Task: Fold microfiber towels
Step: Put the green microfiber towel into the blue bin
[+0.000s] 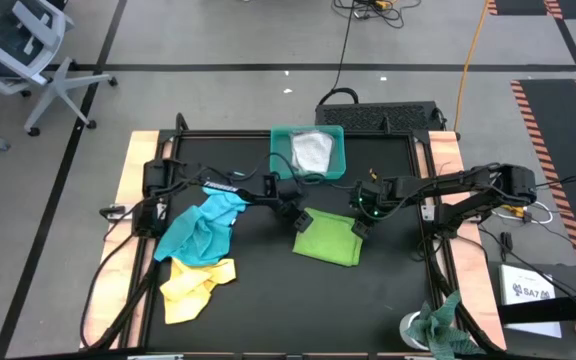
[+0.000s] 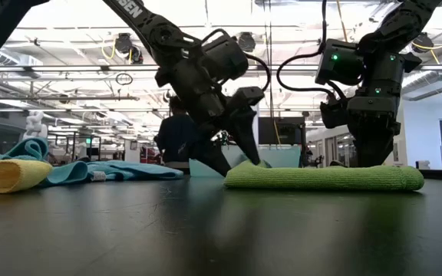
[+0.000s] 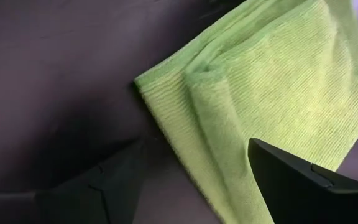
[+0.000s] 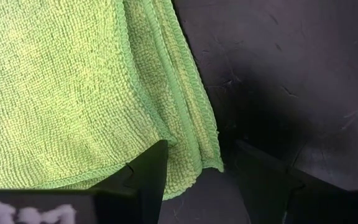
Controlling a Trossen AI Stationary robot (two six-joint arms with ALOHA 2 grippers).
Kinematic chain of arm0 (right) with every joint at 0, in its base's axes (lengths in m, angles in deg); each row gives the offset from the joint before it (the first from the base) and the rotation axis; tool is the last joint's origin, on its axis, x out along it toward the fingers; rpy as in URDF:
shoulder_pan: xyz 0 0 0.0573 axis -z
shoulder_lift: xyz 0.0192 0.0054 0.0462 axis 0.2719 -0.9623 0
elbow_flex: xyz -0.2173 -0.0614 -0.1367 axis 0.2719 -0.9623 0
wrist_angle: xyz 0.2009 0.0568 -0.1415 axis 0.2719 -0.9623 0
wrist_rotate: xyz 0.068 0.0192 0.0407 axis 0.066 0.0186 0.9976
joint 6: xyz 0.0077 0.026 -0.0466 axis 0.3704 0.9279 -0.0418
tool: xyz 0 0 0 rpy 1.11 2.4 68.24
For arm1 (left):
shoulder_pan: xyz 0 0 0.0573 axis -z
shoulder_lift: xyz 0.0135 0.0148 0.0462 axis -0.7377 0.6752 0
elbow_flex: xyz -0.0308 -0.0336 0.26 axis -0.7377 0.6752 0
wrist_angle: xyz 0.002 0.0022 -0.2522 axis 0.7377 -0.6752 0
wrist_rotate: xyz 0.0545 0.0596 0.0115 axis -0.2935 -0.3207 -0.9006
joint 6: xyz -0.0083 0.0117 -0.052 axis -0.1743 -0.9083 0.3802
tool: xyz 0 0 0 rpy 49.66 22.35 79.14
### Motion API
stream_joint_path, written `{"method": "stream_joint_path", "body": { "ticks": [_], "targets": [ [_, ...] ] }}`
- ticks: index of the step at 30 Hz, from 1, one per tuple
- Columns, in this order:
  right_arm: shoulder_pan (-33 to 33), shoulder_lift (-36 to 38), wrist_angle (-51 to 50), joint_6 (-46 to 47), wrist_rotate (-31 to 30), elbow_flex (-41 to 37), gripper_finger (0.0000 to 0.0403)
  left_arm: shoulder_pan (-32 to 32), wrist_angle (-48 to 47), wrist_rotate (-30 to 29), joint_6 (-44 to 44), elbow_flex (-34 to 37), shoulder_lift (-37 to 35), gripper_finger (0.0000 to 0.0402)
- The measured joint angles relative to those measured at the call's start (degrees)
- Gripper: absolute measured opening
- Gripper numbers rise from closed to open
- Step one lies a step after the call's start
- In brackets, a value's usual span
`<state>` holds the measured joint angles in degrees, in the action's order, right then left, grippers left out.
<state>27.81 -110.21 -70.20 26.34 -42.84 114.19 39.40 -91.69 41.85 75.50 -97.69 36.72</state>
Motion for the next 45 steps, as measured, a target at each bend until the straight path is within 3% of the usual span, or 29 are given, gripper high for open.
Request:
{"method": "stream_joint_path", "body": {
  "ticks": [12,25,32,37,45],
  "targets": [
    [0.00,1.42,-0.06,0.04,-0.27,-0.09,0.0173,0.22,1.53,0.60,1.29,-0.15,1.14,0.0282],
    [0.04,1.57,1.34,2.14,1.49,-0.13,0.0159,0.86,0.14,-4.12,4.54,-0.14,1.19,0.0282],
    [0.07,1.60,1.67,2.02,3.06,-0.11,0.0179,0.82,0.15,-3.89,4.66,-0.11,1.23,0.0282],
    [0.66,1.45,2.58,3.22,9.72,-0.13,0.0201,1.08,0.71,-4.10,4.70,0.00,1.23,0.0282],
    [0.54,1.51,7.11,2.48,9.41,-0.13,0.0212,1.08,0.79,-4.10,5.05,0.00,1.23,0.0282]
  ]
}}
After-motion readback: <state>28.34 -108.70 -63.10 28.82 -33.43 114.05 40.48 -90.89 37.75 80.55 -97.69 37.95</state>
